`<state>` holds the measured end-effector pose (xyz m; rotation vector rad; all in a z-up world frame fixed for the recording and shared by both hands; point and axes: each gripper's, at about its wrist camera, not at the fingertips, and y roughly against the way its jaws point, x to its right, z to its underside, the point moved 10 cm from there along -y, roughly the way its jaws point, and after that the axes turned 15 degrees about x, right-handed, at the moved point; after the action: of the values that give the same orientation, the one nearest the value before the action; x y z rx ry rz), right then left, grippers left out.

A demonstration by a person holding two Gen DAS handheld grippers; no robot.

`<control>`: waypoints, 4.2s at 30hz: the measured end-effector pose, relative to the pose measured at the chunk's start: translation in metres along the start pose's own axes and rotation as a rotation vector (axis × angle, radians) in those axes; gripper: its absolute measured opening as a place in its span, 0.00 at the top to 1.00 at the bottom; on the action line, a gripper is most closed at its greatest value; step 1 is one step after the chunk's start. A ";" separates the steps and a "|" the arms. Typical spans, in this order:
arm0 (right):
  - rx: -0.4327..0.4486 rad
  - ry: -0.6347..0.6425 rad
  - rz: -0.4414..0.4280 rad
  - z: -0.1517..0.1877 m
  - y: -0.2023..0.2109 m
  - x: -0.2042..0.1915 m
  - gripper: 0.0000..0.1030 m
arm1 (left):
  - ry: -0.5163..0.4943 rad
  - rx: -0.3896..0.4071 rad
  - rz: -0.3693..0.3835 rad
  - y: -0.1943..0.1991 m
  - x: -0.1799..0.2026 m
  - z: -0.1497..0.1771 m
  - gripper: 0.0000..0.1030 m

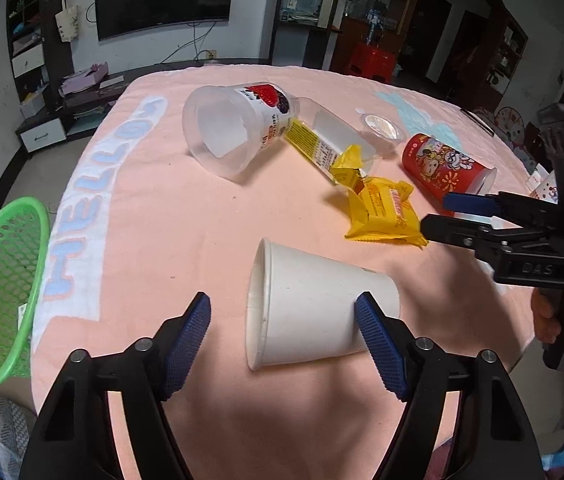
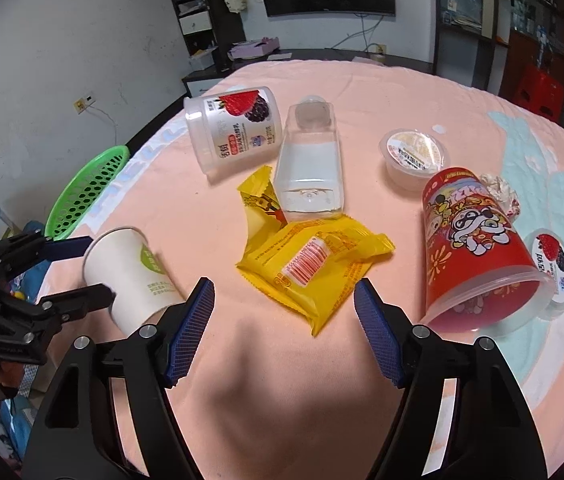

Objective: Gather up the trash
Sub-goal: 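Grasp the white paper cup rim with the left gripper while the right gripper approaches the yellow wrapper, then close the right gripper on the yellow snack wrapper while the left gripper holds the cup, then carry the paper cup into the green basket and open the left gripper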

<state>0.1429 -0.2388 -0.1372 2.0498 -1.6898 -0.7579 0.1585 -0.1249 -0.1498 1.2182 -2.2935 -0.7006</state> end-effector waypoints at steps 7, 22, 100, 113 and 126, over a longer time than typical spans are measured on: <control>-0.044 -0.042 0.031 0.004 -0.022 0.006 0.30 | -0.002 0.012 0.084 0.002 0.012 -0.001 0.54; -0.094 -0.103 0.102 0.004 -0.049 0.009 0.23 | 0.005 0.063 0.155 0.021 0.017 -0.003 0.79; 0.010 0.067 -0.061 -0.028 -0.005 -0.075 0.68 | 0.160 0.259 -0.116 0.098 -0.139 -0.044 0.97; -0.013 0.103 -0.142 -0.044 -0.032 -0.130 0.68 | 0.273 0.188 -0.336 0.082 -0.279 -0.028 0.97; -0.014 0.152 -0.216 -0.064 -0.058 -0.188 0.68 | 0.353 0.104 -0.411 0.058 -0.334 0.015 0.75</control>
<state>0.2026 -0.0467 -0.0902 2.2438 -1.3935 -0.6574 0.2843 0.1892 -0.1748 1.7348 -1.8283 -0.4553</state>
